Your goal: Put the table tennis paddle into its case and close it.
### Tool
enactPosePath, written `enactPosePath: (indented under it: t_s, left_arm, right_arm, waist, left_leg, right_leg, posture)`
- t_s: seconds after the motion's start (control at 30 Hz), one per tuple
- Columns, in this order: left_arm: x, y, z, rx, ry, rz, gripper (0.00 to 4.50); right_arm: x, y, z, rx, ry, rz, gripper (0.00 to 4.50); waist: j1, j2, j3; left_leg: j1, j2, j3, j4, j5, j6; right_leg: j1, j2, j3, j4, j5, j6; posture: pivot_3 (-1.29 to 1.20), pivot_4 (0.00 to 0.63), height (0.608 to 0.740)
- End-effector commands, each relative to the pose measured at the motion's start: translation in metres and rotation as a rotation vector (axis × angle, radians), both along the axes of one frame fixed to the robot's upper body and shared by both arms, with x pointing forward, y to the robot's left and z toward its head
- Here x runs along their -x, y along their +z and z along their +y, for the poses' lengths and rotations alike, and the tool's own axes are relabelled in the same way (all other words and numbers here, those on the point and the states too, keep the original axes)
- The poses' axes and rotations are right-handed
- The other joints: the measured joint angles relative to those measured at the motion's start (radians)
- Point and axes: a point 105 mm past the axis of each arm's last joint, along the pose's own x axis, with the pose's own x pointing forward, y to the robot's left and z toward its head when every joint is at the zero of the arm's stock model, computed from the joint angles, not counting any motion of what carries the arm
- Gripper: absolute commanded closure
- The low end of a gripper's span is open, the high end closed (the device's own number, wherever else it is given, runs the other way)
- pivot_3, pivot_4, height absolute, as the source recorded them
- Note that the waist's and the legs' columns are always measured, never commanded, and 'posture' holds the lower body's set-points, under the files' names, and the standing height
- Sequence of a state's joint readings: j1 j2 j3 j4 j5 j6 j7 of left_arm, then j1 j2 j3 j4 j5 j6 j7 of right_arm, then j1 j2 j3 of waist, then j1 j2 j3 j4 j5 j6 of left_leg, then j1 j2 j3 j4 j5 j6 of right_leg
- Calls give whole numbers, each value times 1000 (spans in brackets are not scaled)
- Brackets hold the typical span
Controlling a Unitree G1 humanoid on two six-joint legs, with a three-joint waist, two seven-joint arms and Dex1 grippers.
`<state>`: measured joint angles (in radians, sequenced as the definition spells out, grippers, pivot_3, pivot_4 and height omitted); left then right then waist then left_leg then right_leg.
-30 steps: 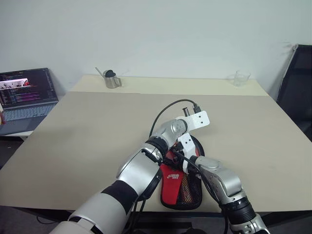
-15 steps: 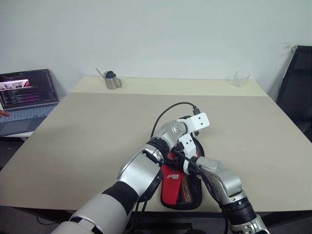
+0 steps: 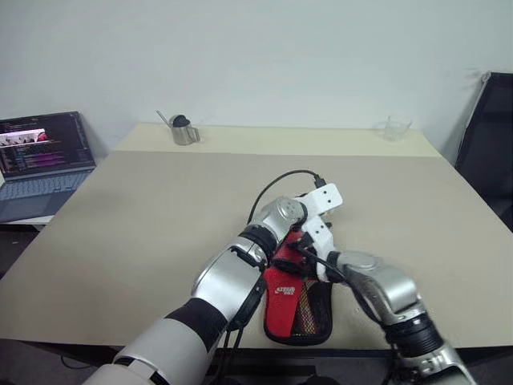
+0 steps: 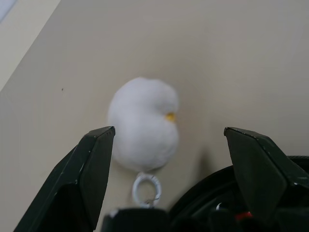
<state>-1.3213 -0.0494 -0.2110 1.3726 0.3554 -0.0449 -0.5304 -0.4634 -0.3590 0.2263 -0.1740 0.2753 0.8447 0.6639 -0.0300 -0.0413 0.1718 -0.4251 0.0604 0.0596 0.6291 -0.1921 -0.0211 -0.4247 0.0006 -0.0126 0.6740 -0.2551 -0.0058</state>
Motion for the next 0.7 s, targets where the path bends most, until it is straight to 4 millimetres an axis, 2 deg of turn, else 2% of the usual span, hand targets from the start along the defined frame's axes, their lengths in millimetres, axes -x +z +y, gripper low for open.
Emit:
enactPosePath:
  t_s: [0.03, 0.13, 0.37, 0.57, 0.7]
  left_arm:
    - [-10, 33, 5, 38, 10, -81, 557]
    - [-17, 31, 21, 15, 61, -100, 557]
    - [-17, 43, 35, 84, 18, -44, 557]
    - [-12, 75, 51, 171, -104, -11, 557]
    - [-2, 90, 82, 321, -189, 113, 557]
  right_arm:
    - [13, 17, -6, 14, 79, -49, 880]
    - [16, 26, -16, 2, 81, -63, 880]
    - [18, 43, -49, 25, 58, -114, 880]
    - [8, 55, -79, 63, -26, -156, 880]
    - [3, 64, -95, 62, -74, -182, 880]
  waist:
    - [-2, 0, 1]
    - [-3, 0, 1]
    - [0, 0, 1]
    - [0, 0, 2]
    - [-4, 0, 2]
  left_leg:
    - [0, 0, 0, 0, 0, 0]
    - [0, 1, 0, -1, 0, 0]
    - [0, 0, 1, 0, 0, 0]
    - [0, 0, 1, 0, 0, 0]
    - [0, 1, 1, 0, 0, 0]
  right_leg:
    - [0, 1, 0, 0, 0, 0]
    - [0, 2, 0, 0, 0, -1]
    - [0, 0, -1, 1, 0, -1]
    - [0, 1, -1, 1, -1, -1]
    - [0, 2, -1, 1, -1, -1]
  posture:
    - [0, 150, 740]
    - [0, 150, 740]
    - [0, 150, 740]
    - [0, 150, 740]
    - [0, 150, 740]
